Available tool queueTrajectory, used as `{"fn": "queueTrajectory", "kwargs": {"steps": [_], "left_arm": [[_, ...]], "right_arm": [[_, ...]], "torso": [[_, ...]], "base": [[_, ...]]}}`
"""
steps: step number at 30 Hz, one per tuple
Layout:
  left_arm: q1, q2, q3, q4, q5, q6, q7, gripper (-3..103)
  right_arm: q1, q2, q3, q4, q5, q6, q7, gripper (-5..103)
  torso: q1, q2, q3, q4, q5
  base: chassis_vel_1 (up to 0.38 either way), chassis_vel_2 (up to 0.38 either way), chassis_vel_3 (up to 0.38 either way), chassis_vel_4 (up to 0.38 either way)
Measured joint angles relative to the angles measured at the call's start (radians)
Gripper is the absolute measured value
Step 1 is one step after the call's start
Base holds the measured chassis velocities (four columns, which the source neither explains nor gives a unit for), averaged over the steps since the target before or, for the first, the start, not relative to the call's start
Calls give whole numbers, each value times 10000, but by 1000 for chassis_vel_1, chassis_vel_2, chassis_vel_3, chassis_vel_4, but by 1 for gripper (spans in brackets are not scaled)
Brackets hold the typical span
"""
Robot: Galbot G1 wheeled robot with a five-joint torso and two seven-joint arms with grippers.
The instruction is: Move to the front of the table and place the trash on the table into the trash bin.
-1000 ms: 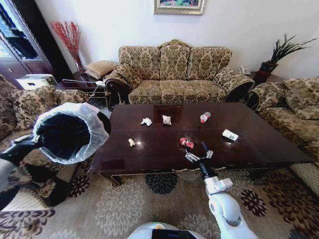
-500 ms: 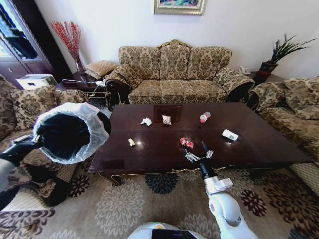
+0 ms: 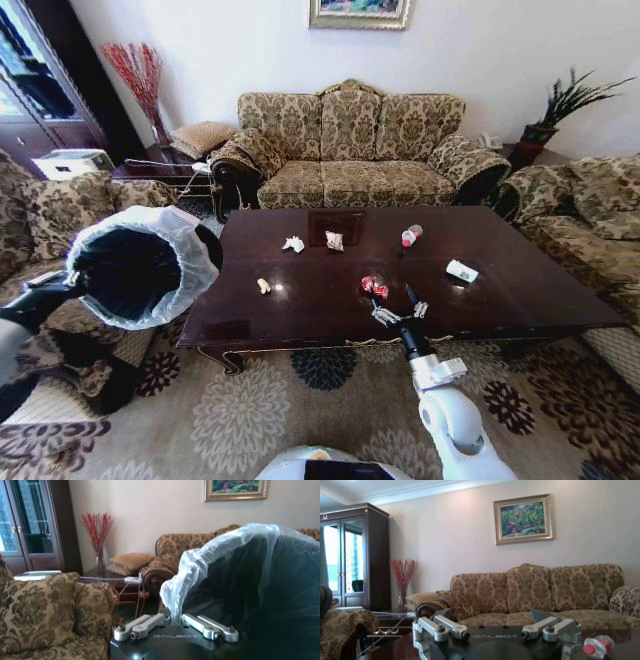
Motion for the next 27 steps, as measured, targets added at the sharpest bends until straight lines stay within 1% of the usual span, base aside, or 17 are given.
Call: {"fn": "queueTrajectory", "kwargs": {"steps": [5, 7, 8, 9, 12, 13, 14, 15, 16, 18, 19, 21, 22, 23, 24, 25, 27], "left_arm": [[6, 7, -23, -16, -32, 1, -16, 0], [68, 124, -316, -220, -289, 119, -224, 0], [132, 280, -678, -479, -601, 279, -479, 0], [132, 280, -678, -479, -601, 279, -479, 0], [412, 897, -2084, -1542, -1886, 893, -1453, 0], [412, 897, -2084, -1542, -1886, 893, -1453, 0], [457, 996, -2312, -1715, -2096, 1001, -1610, 0], [572, 1250, -2897, -2151, -2619, 1282, -2043, 0], [524, 1281, -3003, -2484, -2807, 1557, -2346, 0], [488, 1227, -2935, -2642, -2858, 1684, -2448, 0], [535, 1082, -2710, -2730, -2873, 1982, -2514, 0], [674, 1269, -2591, -2323, -2712, 2437, -2524, 0], [674, 1269, -2591, -2323, -2712, 2437, -2524, 0], [715, 1363, -2506, -2086, -2564, 2553, -2490, 0], [794, 1569, -2079, -1205, -2002, 2645, -2373, 0], [785, 1599, -1902, -840, -1794, 2644, -2359, 0], [753, 1592, -1787, -608, -1690, 2639, -2361, 0]], "right_arm": [[1, -3, 0, 17, 0, -27, 14, 100], [27, -37, -11, 111, 5, -144, 80, 100], [77, -110, -42, 288, 16, -379, 207, 100], [77, -110, -42, 288, 16, -379, 207, 100], [472, -579, -247, 1464, 105, -1812, 1055, 100], [472, -579, -247, 1464, 105, -1812, 1055, 100], [545, -669, -288, 1697, 123, -2101, 1216, 100], [673, -812, -351, 2075, 149, -2539, 1479, 100], [700, -852, -372, 2163, 178, -2694, 1568, 100], [726, -918, -380, 2279, 308, -2906, 1664, 100], [829, -1163, -322, 2625, 608, -3360, 1856, 100], [797, -1370, -255, 2658, 677, -3517, 1907, 100], [797, -1370, -255, 2658, 677, -3517, 1907, 100], [771, -1403, -241, 2655, 681, -3524, 1922, 100], [540, -1450, -219, 2572, 655, -3479, 1930, 100], [436, -1450, -203, 2551, 619, -3418, 1928, 100], [340, -1445, -167, 2548, 597, -3352, 1922, 100]], "torso": [[0, 0, 0, 0, -1], [0, -1, 1, 2, -9], [0, -1, 1, 0, -1], [0, -1, 1, 0, -1], [0, 0, 0, 0, 7], [0, 0, 0, 0, 7], [0, 0, 0, 0, 5], [0, 0, 0, -1, 4], [0, 1, 0, -2, 18], [0, 0, 0, -4, 23], [0, 1, 0, 2, -13], [-1, 1, 0, -3, -6], [-1, 1, 0, -3, -6], [-1, 1, -1, 3, 2], [0, 0, 1, 1, 4], [1, 0, 1, -3, -12], [2, 0, 1, -7, -14]], "base": [[0, 0, 0, 0], [0, 0, 0, 0], [0, 0, 0, 0], [0, 0, 0, 0], [0, 0, 0, 0], [0, 0, 0, 0], [0, 0, 0, 0], [0, 0, 0, 0], [0, 0, 0, 0], [0, 0, 0, 0], [0, 0, 0, 0], [0, 0, 0, 0], [0, 0, 0, 0], [0, 0, 0, 0], [0, 0, 0, 0], [0, 0, 0, 0], [0, 0, 0, 0]]}}
